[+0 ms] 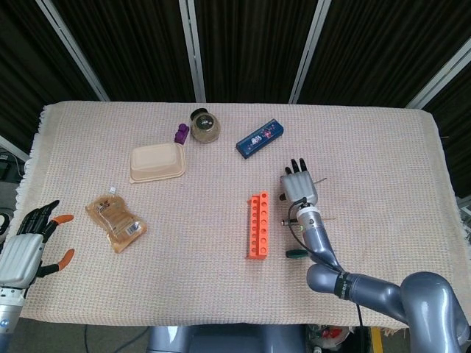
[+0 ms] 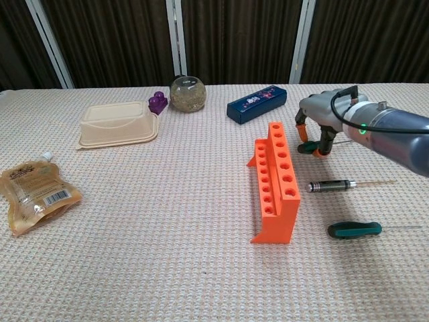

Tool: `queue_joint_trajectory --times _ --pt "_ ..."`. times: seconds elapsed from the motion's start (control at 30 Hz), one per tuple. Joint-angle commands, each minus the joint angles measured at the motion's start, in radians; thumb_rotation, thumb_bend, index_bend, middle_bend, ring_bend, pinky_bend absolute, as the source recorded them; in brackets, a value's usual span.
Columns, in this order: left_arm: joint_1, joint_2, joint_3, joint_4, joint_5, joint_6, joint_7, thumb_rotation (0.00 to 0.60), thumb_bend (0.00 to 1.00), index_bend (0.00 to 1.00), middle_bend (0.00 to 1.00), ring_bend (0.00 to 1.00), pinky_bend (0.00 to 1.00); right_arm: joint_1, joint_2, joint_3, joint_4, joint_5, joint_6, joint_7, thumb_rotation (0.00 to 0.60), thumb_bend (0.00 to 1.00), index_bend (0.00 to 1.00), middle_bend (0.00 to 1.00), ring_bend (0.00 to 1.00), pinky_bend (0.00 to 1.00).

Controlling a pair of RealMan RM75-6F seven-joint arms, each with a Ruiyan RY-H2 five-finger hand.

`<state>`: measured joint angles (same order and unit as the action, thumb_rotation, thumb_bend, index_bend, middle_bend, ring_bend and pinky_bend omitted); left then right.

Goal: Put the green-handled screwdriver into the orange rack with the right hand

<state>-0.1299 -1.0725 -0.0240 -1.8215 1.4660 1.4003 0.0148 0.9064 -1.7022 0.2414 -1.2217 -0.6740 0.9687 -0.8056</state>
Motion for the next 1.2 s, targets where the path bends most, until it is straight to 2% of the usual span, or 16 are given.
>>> queue_joint_trajectory --times 0.03,0.2,0.37,0.6,0.77,0.93,1.1,1.2 --pt "0.0 0.002 0.002 -0.001 0.006 0.003 0.0 0.6 0.32 0.23 0.0 0.0 0.0 -0.05 0.105 0.036 -0.14 -0.054 0.026 0.115 0.6 0.27 0.61 0.21 0.0 0.0" --pt "0.001 0.008 0.005 -0.01 0.021 0.009 0.009 0.6 0.32 0.22 0.0 0.0 0.0 -0.128 0.252 0.12 -0.349 -0.055 -0.023 0.345 0.6 0.28 0.61 0.21 0.0 0.0" --pt "-0.004 0.017 0.011 -0.027 0.047 0.007 0.029 0.6 0.32 0.22 0.0 0.0 0.0 -0.207 0.421 0.192 -0.519 -0.058 -0.149 0.581 0.6 0.28 0.61 0.21 0.0 0.0" --pt "-0.011 0.025 0.011 -0.049 0.062 0.008 0.047 0.6 0.33 0.22 0.0 0.0 0.0 -0.281 0.584 0.284 -0.61 -0.056 -0.379 0.879 0.6 0.29 0.62 0.21 0.0 0.0" --pt "-0.016 0.029 0.012 -0.064 0.071 0.004 0.06 0.6 0.32 0.22 0.0 0.0 0.0 -0.325 0.629 0.349 -0.623 -0.096 -0.505 1.052 0.6 0.3 0.62 0.21 0.0 0.0" --pt "-0.021 0.029 0.012 -0.076 0.07 -0.004 0.079 0.6 0.32 0.22 0.0 0.0 0.0 -0.383 0.655 0.447 -0.641 -0.154 -0.649 1.225 0.6 0.3 0.62 0.21 0.0 0.0" --pt "-0.023 0.03 0.012 -0.089 0.063 -0.01 0.092 0.6 0.32 0.22 0.0 0.0 0.0 -0.424 0.634 0.535 -0.633 -0.22 -0.738 1.332 0.6 0.3 0.62 0.21 0.0 0.0" --pt "-0.025 0.031 0.011 -0.092 0.057 -0.013 0.097 0.6 0.32 0.22 0.0 0.0 0.0 -0.438 0.623 0.562 -0.639 -0.242 -0.759 1.361 0.6 0.3 0.62 0.21 0.0 0.0"
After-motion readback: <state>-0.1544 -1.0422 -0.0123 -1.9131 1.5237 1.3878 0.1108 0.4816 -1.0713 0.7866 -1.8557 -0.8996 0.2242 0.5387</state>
